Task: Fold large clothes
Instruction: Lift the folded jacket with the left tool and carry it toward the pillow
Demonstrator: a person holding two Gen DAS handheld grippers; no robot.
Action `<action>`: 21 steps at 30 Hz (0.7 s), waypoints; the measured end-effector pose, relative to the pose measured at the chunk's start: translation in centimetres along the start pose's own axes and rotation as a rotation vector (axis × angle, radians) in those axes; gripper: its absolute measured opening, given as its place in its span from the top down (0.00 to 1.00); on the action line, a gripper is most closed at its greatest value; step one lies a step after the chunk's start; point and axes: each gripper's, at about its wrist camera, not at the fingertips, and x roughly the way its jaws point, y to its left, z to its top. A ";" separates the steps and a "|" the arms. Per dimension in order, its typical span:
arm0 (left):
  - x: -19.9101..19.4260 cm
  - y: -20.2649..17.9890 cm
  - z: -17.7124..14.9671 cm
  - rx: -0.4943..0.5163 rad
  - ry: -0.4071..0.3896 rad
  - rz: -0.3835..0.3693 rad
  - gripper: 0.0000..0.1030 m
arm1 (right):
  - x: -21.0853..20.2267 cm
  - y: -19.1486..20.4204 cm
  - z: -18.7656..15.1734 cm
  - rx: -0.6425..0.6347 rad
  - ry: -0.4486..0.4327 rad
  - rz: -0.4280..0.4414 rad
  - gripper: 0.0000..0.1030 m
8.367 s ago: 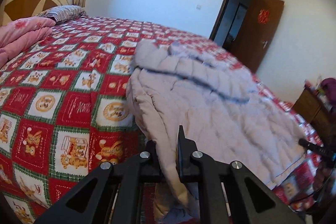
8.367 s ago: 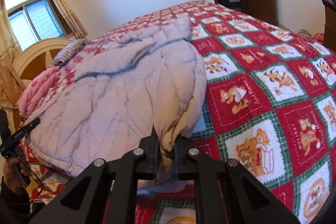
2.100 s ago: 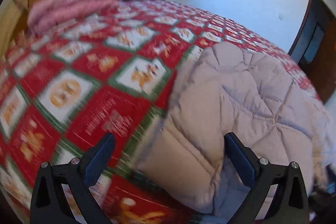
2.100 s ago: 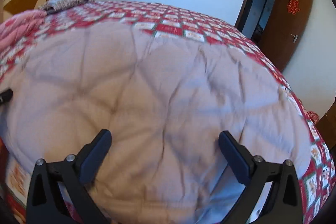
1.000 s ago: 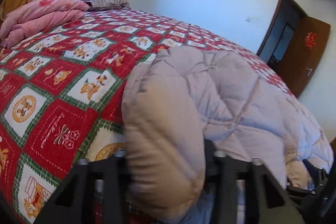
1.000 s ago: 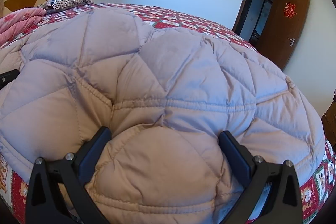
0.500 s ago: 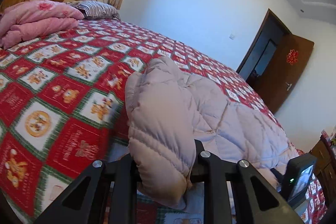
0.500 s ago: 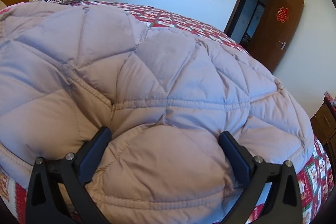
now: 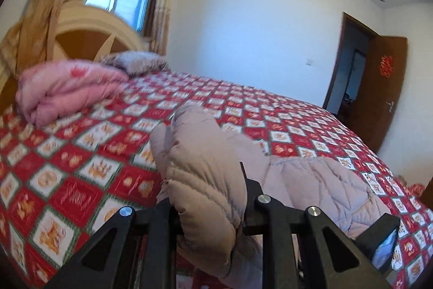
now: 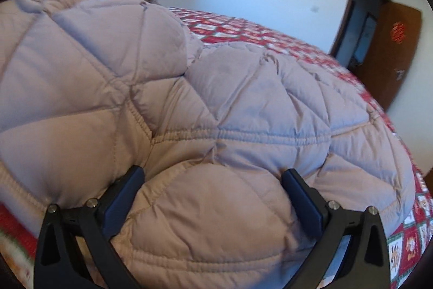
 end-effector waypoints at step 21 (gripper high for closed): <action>4.5 -27.6 -4.7 0.565 0.041 -0.320 0.80 | -7.1 -29.8 -8.8 0.552 0.028 -0.157 0.00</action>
